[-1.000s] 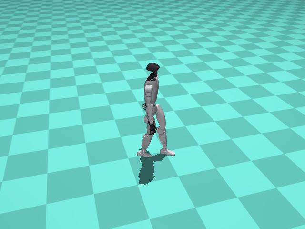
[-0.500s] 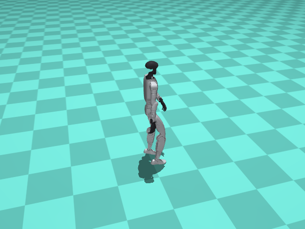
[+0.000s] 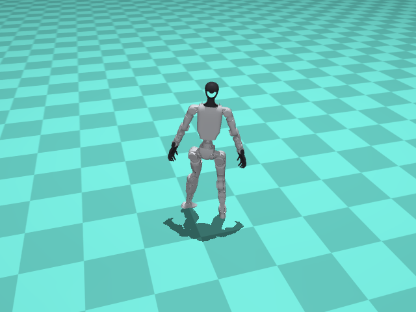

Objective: Stand up

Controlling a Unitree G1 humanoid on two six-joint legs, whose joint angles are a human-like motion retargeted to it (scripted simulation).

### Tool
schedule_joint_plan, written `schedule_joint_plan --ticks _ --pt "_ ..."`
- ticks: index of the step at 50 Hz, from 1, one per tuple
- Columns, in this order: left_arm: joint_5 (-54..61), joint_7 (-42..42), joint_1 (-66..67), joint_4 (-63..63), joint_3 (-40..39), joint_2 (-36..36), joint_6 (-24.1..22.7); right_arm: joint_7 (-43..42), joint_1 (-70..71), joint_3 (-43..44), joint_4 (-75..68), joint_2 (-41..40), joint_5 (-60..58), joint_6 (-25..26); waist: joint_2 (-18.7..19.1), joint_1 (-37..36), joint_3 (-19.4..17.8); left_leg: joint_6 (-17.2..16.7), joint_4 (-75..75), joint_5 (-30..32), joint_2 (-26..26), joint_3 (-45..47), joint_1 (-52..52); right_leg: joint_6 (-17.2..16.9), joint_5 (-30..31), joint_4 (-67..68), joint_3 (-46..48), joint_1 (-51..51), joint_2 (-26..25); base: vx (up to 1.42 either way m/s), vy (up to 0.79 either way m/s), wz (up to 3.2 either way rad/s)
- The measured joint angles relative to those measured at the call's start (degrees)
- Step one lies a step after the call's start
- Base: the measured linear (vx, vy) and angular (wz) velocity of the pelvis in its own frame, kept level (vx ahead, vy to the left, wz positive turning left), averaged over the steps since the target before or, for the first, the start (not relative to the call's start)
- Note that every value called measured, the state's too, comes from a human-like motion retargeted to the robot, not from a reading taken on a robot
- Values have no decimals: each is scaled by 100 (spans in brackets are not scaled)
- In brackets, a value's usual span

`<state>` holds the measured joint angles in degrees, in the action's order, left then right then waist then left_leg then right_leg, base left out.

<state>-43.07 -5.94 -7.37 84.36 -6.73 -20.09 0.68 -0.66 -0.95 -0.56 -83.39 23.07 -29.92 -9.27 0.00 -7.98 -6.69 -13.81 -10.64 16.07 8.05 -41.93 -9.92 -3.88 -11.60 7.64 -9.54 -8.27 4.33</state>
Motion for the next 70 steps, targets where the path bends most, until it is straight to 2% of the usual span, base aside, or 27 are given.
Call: schedule_joint_plan --ticks 2,3,5,6,13,18,20,21,22,24,28,32,35,38,41,43,45,48,50,53,54,55,58,62,66,70 --pt "119 94 13 -32 -35 33 12 -5 -54 71 -15 48 32 -14 2 68 -11 659 -151 -242 9 1348 -175 -11 51 -124 615 79 178 -23 -25 288" --pt "116 177 38 -49 -62 78 20 18 -78 101 -41 65 44 -9 27 142 -2 872 -224 -502 -55 2136 -212 10 62 -164 901 115 218 -25 -22 301" --pt "77 357 117 -57 -92 196 13 73 -117 150 -120 74 33 41 152 299 76 907 -273 -809 -340 3467 -190 74 55 -203 1483 141 206 -26 -19 295" --pt "70 415 173 -37 -64 256 -1 79 -144 165 -168 56 19 77 188 372 130 941 -301 -880 -377 3776 -139 113 41 -204 1713 130 216 -23 -16 275" --pt "-373 95 505 247 390 683 16 230 -402 191 -478 -285 289 146 292 518 356 761 -485 -939 -611 4978 373 297 -69 -301 3263 277 282 -22 -10 243" --pt "-758 -167 899 388 648 916 -142 300 -456 3 -493 -579 317 113 271 670 455 922 -371 -917 -656 5069 744 320 -171 -469 4390 544 286 -23 -2 245" --pt "-784 -201 1067 412 710 959 -195 272 -392 -118 -453 -649 230 97 345 751 466 735 -242 -937 -789 5186 862 344 -250 -452 4724 598 206 -24 7 213" --pt "-779 -207 1123 436 726 965 -202 244 -350 -172 -410 -669 170 84 413 775 468 477 -122 -1052 -895 5267 910 356 -291 -440 4854 617 120 -23 9 191" --pt "-772 -211 1179 458 740 970 -202 207 -316 -222 -362 -686 108 70 456 785 466 374 2 -1144 -968 5349 948 364 -329 -432 4984 647 62 -21 7 167" --pt "-745 -212 1276 479 737 981 -195 99 -277 -293 -223 -702 -25 38 432 739 443 701 232 -1288 -930 5350 982 355 -386 -425 5203 749 64 -22 14 139" --pt "-579 -126 1425 218 530 1042 -363 -73 -221 -301 237 -708 -189 -100 384 494 348 934 525 -1486 -844 4867 1007 314 -452 -372 5411 890 53 -19 13 84" --pt "-141 106 1555 -554 201 1220 -814 -184 -190 -176 1094 -682 108 -396 310 154 264 1169 765 -1450 -767 4804 1038 215 -477 -183 5554 924 168 -18 16 31" --pt "415 123 1602 -1324 84 1331 -1192 -114 -129 -34 1948 -614 478 -609 313 80 235 1281 838 -1422 -747 4665 979 98 -471 124 5597 844 337 -19 17 36" --pt "1142 50 1538 -2308 88 1409 -1601 -119 65 130 2938 -473 871 -851 383 108 255 1374 889 -1369 -784 4587 896 -80 -219 532 5511 688 536 -19 15 44" --pt "1773 -93 1403 -3370 205 1423 -1865 -41 303 297 3886 -276 1183 -1048 518 122 299 1434 901 -1347 -878 4480 859 -47 -89 1025 5094 447 663 -14 11 32" --pt "2144 -205 1270 -4074 320 1369 -1968 -21 481 382 4459 -143 1352 -1118 577 164 338 1461 894 -1330 -901 4377 847 -137 -136 1274 4537 248 660 -9 7 43" --pt "2484 -352 1089 -4733 428 1264 -2029 -39 670 456 4957 -27 1487 -1183 558 241 379 1499 895 -1311 -836 4254 867 -445 -282 1353 3686 45 498 -7 2 60" --pt "2974 -495 758 -5616 543 1060 -2093 -66 940 542 5597 101 1679 -1291 384 352 425 1535 885 -1288 -634 4079 933 -754 -148 1122 2020 -75 -63 4 -6 59" --pt "3307 -533 570 -6131 615 910 -2111 -84 1081 562 5946 137 1808 -1326 349 411 459 1530 869 -1286 -617 3983 978 -333 -100 997 1487 -59 -362 5 -10 49" --pt "3896 -478 178 -6948 690 734 -2208 -120 1296 576 6544 203 2060 -1487 236 458 595 1540 841 -1283 -501 3861 1033 242 -382 490 2049 286 -261 12 -12 39" --pt "4059 -425 67 -7167 710 708 -2260 -158 1343 576 6705 223 2135 -1545 183 425 644 1544 835 -1283 -449 3857 1052 297 -384 343 2004 384 -275 13 -12 7" --pt "4211 -363 -39 -7372 729 695 -2320 -203 1386 575 6856 238 2204 -1605 128 383 695 1547 829 -1284 -396 3860 1071 288 -362 213 1806 461 -313 13 -11 -4" --pt "4718 -4 -384 -7946 833 664 -2458 -390 1526 659 7311 315 2393 -1771 106 242 741 1518 773 -1291 -391 3825 1076 177 -270 55 1981 561 -216 8 -8 -7" --pt "5221 820 -924 -8677 887 565 -2829 -776 1813 698 7894 373 2529 -1973 82 210 813 1509 757 -1278 -371 3851 1073 202 -179 -141 1992 641 -228 5 -5 -3" --pt "5147 1644 -1401 -9180 930 454 -3062 -1212 2127 716 8325 411 2580 -2113 74 249 934 1511 781 -1244 -370 3838 1055 186 -102 -272 1999 671 -245 7 -7 5" --pt "5024 2095 -1861 -9564 1018 353 -3107 -1557 2444 691 8705 502 2588 -2163 72 217 1016 1492 785 -1229 -364 3855 1045 150 -33 -366 2022 697 -226 1 -1 -3"
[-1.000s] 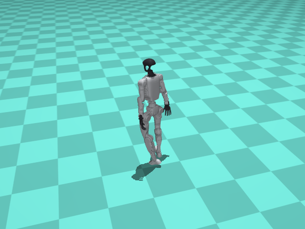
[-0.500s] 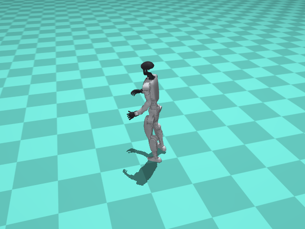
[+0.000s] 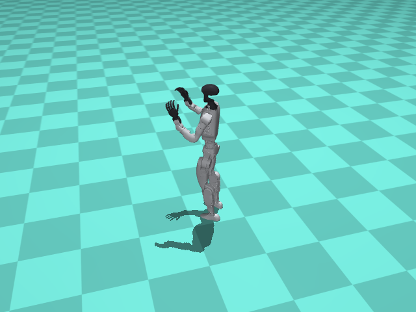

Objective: Stand up

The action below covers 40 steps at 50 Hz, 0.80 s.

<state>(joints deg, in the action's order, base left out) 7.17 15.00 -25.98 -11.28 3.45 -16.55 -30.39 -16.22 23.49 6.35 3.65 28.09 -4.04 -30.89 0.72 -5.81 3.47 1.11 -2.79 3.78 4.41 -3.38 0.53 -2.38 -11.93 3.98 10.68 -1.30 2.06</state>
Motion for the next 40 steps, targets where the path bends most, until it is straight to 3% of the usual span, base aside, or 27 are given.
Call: schedule_joint_plan --ticks 8,20,40 --pt "-768 801 -1138 -506 31 -340 -23 -681 949 -101 659 311 -326 -16 35 -29 129 -23 -1 29 -19 35 -11 -7 58 -42 -8 -3 -8 0 0 0" --pt "-2454 1284 -1911 -704 60 -685 101 -665 1712 -262 864 752 -857 -152 38 -87 272 -31 1 58 15 -11 6 -38 140 -151 65 68 27 0 0 0" --pt "-2809 1761 -1900 -915 94 -708 304 -783 1769 -369 932 961 -528 -293 44 -117 182 -57 -60 97 4 -61 -95 -76 238 -196 62 27 45 -4 -1 1"
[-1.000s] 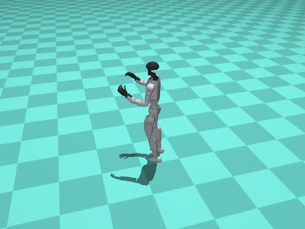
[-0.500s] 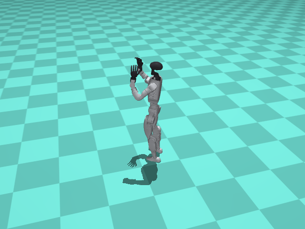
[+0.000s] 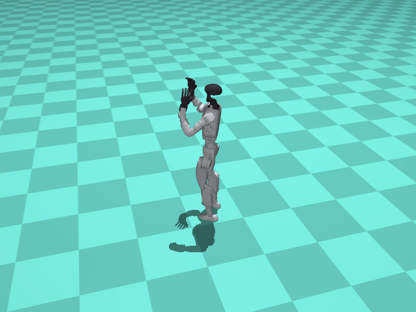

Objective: Stand up

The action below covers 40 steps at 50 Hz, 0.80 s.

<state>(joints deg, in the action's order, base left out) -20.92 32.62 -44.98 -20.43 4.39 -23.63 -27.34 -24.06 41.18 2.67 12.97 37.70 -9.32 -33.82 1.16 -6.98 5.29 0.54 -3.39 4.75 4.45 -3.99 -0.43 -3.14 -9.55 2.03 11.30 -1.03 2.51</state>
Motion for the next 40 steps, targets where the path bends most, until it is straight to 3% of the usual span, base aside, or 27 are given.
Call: schedule_joint_plan --ticks 12,18,27,32,37,40 --pt "32 113 -57 -4 -57 -19 -3 12 23 -54 -135 -56 230 -123 -30 -6 -44 -32 -63 -20 -28 30 -15 -11 53 -8 -63 -16 -12 0 0 0" --pt "215 -317 161 125 -120 47 -216 225 -211 25 -219 -125 332 -173 -25 2 -94 -55 -104 -34 -33 31 -23 -13 62 5 -78 -23 -1 2 1 -1" --pt "645 -606 2173 729 25 441 -408 209 -2259 339 -900 -583 274 -322 20 95 -329 -68 -137 -45 -29 -19 -39 -13 46 9 -29 -3 17 0 0 0" --pt "577 -1443 4052 2070 285 936 -587 216 -3692 176 -2541 -1325 -442 -388 -25 280 -455 -75 -141 -60 -21 -62 -54 -2 21 9 -1 3 26 0 0 0" --pt "-283 -2454 5366 4994 -2 1824 -354 86 -4396 -131 -5749 -2085 -1457 -276 -48 476 -580 -93 -149 -85 -30 -63 -57 15 -6 36 -38 -14 25 0 1 -2" --pt "-736 -2515 5438 7084 -393 2205 -104 255 -4470 -351 -7476 -2388 -1685 -56 -63 604 -663 -101 -161 -102 -33 -62 -68 17 -13 45 -54 -28 24 0 0 0"
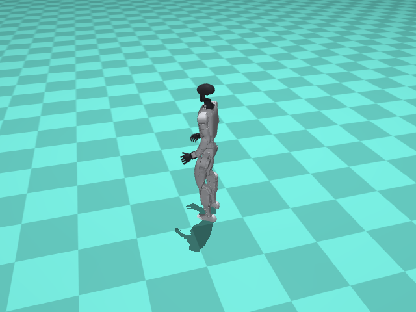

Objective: Stand up

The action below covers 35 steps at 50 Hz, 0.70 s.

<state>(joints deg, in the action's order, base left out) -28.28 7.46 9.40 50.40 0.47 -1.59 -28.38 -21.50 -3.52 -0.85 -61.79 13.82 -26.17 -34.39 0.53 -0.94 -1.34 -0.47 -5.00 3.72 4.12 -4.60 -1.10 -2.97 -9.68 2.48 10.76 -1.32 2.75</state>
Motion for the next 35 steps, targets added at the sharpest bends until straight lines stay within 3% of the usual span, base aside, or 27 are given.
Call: schedule_joint_plan --ticks 3,7,10,12,15,18,23,30,35 --pt "110 -44 -86 1731 -227 -40 335 450 -33 -156 -1370 -144 -30 438 -33 99 -30 -5 10 -2 0 -17 -20 2 -4 -4 16 -17 -1 0 0 0" --pt "67 -601 -213 3398 -568 -340 1157 1269 -89 -89 -2515 -217 -306 1437 -53 233 -55 -28 48 11 -22 -38 -44 -13 -9 3 46 -63 6 6 1 11" --pt "-46 -1052 -239 4007 -516 -640 1795 2034 -205 -21 -2784 -275 -286 2140 -38 1320 22 16 283 -13 162 -1073 139 -73 -169 -22 1106 50 207 3 -2 237" --pt "15 -1329 -124 4043 -650 -642 1847 2406 -286 -88 -2838 -303 -104 2338 -135 1309 48 -3 384 -17 206 -946 176 14 -286 -80 1018 139 141 1 0 32" --pt "480 -1609 5 3796 -924 -555 1779 2748 -401 -29 -2679 -360 426 2362 -185 1050 5 -127 429 -65 54 -628 226 -47 -220 -53 686 64 205 1 2 -104" --pt "672 -1727 -21 3533 -985 -529 1815 2617 -494 23 -2468 -371 784 2356 -44 479 -117 -30 313 13 -56 -50 111 -9 -11 -11 131 -120 -23 5 -2 -140" --pt "254 -1665 -234 3256 -875 -645 1825 2524 -401 -103 -2385 -256 403 2372 -27 271 -66 -59 331 -6 -144 224 96 115 -75 75 -178 -199 -140 0 -3 -51" --pt "-306 -1638 -479 2787 -819 -667 1814 2443 -200 -148 -2308 -159 -87 2409 43 360 -5 -207 287 -65 -280 206 89 312 -284 272 -356 -307 -293 5 -5 -3" --pt "-549 -1354 -521 2655 -846 -706 1662 2449 25 -173 -2414 -156 106 2285 61 416 -2 -531 -98 -246 -381 100 7 440 -411 269 -365 -254 -380 12 -7 9"
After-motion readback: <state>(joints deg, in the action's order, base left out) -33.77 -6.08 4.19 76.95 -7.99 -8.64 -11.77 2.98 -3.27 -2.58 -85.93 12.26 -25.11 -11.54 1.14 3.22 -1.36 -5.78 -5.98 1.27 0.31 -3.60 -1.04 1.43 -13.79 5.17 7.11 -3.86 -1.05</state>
